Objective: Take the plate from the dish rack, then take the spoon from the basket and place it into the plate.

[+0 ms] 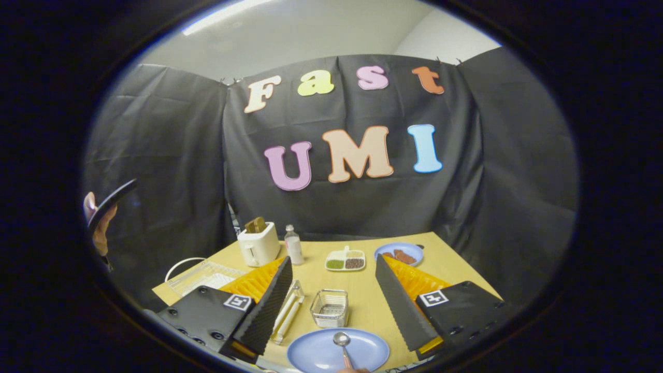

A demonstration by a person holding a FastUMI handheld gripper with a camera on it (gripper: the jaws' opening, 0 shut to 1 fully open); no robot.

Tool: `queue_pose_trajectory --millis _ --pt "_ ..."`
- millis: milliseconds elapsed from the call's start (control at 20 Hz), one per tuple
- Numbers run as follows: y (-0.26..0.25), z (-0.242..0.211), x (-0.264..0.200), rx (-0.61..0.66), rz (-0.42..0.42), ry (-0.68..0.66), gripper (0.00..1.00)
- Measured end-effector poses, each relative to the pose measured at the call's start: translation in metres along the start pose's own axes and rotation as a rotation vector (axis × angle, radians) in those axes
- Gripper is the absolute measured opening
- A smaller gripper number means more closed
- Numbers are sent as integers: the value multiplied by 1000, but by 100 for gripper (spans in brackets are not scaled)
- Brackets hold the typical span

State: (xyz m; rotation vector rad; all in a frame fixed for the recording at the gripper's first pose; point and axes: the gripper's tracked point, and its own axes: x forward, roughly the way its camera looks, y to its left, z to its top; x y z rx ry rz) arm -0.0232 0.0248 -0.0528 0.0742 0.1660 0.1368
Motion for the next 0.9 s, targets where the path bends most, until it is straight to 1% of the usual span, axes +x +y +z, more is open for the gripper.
queue_pose_trajectory --millis 150,250,550,900 --pt "11 21 -3 -1 -3 -55 100" --pt "19 26 -1 -8 2 -74 100" --pt "33 28 3 -8 13 -83 100" --pt "28 28 5 -16 -4 -70 100"
